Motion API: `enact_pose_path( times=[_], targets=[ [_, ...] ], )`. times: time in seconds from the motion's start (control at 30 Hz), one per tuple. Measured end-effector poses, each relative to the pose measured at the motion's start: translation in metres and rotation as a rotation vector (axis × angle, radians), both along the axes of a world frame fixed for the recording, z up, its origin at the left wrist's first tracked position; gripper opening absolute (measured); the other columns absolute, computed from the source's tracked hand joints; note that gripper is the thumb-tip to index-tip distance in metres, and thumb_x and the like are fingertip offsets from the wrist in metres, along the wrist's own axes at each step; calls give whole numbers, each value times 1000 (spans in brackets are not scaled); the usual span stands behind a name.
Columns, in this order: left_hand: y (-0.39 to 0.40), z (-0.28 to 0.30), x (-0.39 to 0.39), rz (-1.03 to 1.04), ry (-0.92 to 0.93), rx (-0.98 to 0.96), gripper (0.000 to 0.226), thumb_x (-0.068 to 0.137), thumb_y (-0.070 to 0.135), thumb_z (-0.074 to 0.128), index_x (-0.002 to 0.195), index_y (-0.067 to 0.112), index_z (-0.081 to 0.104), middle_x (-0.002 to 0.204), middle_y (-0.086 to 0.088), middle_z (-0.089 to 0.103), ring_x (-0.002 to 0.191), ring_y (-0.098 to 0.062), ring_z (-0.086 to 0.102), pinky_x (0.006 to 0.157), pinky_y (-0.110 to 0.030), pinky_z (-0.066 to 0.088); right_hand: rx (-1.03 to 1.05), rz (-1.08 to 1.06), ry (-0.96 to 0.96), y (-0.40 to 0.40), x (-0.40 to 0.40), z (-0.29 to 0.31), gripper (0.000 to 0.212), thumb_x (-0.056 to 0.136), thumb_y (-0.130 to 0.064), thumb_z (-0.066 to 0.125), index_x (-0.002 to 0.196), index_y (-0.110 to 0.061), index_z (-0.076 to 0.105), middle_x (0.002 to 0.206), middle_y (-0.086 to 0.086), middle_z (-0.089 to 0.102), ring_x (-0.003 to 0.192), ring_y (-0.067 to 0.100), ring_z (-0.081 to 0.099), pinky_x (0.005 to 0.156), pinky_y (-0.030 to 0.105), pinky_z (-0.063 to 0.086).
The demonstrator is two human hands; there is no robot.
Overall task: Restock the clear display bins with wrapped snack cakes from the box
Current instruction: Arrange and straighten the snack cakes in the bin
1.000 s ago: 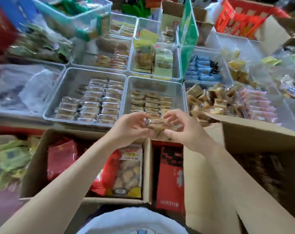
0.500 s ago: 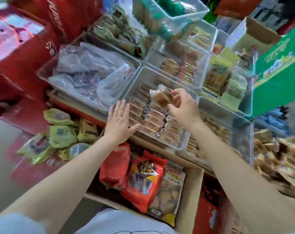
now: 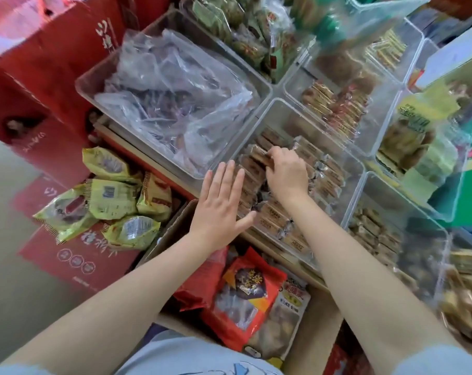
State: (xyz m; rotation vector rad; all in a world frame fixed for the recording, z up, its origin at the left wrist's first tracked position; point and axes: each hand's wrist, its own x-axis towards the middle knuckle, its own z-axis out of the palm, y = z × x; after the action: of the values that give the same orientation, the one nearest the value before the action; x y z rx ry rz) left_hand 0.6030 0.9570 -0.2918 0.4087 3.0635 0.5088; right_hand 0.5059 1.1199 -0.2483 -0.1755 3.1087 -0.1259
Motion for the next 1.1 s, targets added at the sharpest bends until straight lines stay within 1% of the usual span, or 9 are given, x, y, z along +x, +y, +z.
enact_pose_path(
  times=[0.2,0.37,0.43,0.53,0.67,0.8,0.9,1.0,1.1],
  targets=[
    [2,0,0,7,37,-14,90,94,66,33,160,6,16,167,-19,12,155,-33,8,125,-48,-2,68,67,35,-2,3,-16,15,86,-3,61,101,-3,64,89,14,68,83,36,64,75,43,47],
    [1,3,0,-7,-6,-52,89,94,67,23,161,9,11,168,-17,6,156,-30,1,125,-47,-7,256,106,-237,1,19,2,51,98,-25,46,147,-13,41,149,10,46,143,31,33,111,49,28],
    [-1,8,1,-16,-42,-63,90,93,69,15,161,11,4,168,-16,-1,156,-28,-6,124,-46,-10,238,137,-273,5,34,20,50,99,-29,47,147,-19,44,158,8,33,149,29,19,116,52,21],
    [-4,17,1,-31,-122,-87,90,93,72,7,160,14,-8,167,-13,-14,154,-26,-18,124,-45,-14,-42,97,-192,16,74,47,36,99,-26,50,132,-18,62,142,6,53,133,25,43,108,45,33],
    [8,36,17,46,-179,-41,80,102,57,29,161,11,0,169,-13,-5,155,-27,-14,125,-45,-10,-412,-30,-236,57,155,83,23,100,-23,52,112,-20,70,103,-4,69,91,12,62,80,30,52],
    [66,58,90,-41,-188,151,73,101,35,49,160,8,16,168,-12,14,156,-26,2,126,-39,-1,-472,-168,-77,123,254,110,16,96,-17,60,103,-17,74,91,-10,68,80,0,58,73,16,44],
    [140,80,159,-206,-423,382,75,98,28,59,160,11,20,163,-8,27,152,-22,21,124,-35,19,-494,-319,118,179,326,136,11,93,-10,65,96,-13,75,82,-9,67,72,0,55,68,5,37],
    [216,109,231,-397,-652,536,77,98,34,61,160,22,18,162,2,29,147,-13,31,120,-38,31,-459,-480,279,240,395,165,11,92,-11,66,97,-14,76,84,-6,70,77,3,58,69,6,41],
    [277,134,295,-475,-767,665,80,95,41,66,158,32,18,158,14,28,139,-3,33,117,-36,35,-369,-564,317,303,455,178,12,93,-17,63,97,-14,75,87,-3,72,76,10,62,74,25,50]
  ],
)
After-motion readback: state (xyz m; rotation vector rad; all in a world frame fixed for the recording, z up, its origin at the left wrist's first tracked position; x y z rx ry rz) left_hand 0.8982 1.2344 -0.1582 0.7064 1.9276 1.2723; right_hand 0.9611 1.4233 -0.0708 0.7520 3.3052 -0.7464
